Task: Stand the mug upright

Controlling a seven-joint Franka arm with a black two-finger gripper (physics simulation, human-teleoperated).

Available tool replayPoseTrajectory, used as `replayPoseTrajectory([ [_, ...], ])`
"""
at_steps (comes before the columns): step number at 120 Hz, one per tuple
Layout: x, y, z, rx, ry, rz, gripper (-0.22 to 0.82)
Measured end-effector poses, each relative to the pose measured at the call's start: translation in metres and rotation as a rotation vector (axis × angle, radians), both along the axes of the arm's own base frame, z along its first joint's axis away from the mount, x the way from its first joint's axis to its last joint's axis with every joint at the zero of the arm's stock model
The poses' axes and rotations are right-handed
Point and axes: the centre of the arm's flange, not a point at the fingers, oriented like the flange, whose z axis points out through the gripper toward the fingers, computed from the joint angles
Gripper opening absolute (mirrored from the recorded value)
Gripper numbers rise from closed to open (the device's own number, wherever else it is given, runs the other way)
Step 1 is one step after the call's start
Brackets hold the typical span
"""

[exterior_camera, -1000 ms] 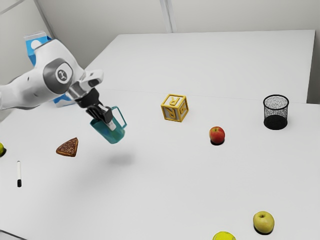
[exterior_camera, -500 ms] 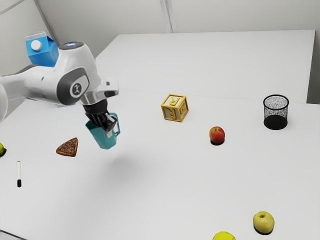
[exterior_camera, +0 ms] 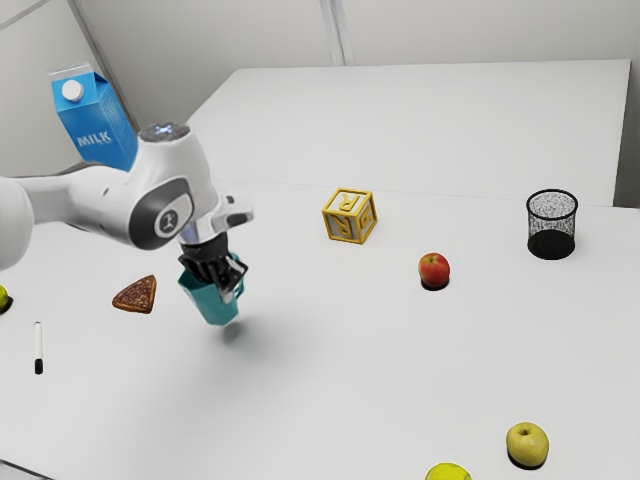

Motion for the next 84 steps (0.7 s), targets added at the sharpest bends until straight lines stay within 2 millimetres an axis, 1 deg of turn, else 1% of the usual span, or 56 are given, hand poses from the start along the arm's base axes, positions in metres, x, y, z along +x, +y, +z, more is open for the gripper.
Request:
replayPoseTrajectory([
  [26,0.003,-0.004,-0.023,-0.009,0.031,0.046,-0.18],
  [66,0.007,-0.008,-0.046,-0.014,0.061,0.096,-0.18],
  [80,0.009,-0.009,-0.05,-0.016,0.06,0.11,-0.18],
  [84,0.009,-0.009,-0.05,-0.017,0.058,0.114,-0.16],
])
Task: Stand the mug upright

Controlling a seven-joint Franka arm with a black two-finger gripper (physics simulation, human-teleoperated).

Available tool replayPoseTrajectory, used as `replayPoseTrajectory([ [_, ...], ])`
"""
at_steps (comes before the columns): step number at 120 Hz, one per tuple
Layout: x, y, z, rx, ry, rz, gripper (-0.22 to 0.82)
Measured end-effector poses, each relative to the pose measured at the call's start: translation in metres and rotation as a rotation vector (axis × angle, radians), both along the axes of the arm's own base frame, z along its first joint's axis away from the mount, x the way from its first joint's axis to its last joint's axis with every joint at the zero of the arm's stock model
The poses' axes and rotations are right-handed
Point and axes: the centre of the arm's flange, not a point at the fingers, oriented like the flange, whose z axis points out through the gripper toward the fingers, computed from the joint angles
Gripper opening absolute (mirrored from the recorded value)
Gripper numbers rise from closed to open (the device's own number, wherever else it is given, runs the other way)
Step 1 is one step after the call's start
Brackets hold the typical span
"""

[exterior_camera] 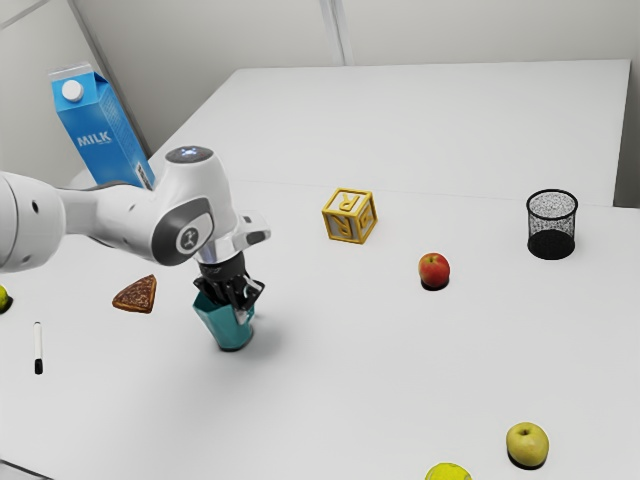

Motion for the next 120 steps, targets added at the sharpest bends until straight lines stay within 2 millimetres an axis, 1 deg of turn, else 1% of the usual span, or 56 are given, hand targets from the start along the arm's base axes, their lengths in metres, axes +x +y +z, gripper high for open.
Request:
replayPoseTrajectory([
  [14,0.001,-0.001,0.003,-0.009,-0.014,0.016,0.04],
  [27,0.001,-0.003,0.013,-0.012,-0.04,0.025,0.18],
  [40,0.0,-0.012,0.039,-0.019,-0.094,0.021,0.34],
  [52,0.001,-0.024,0.075,-0.026,-0.157,0.01,0.44],
  [58,0.003,-0.026,0.097,-0.032,-0.184,0.013,0.47],
  [65,0.009,-0.031,0.131,-0.045,-0.214,0.016,0.5],
  [70,0.012,-0.035,0.151,-0.053,-0.222,0.016,0.51],
  [87,0.019,-0.042,0.205,-0.079,-0.212,0.023,0.55],
  [102,0.027,-0.044,0.238,-0.092,-0.185,0.026,0.57],
  [120,0.039,-0.04,0.274,-0.102,-0.155,0.033,0.58],
])
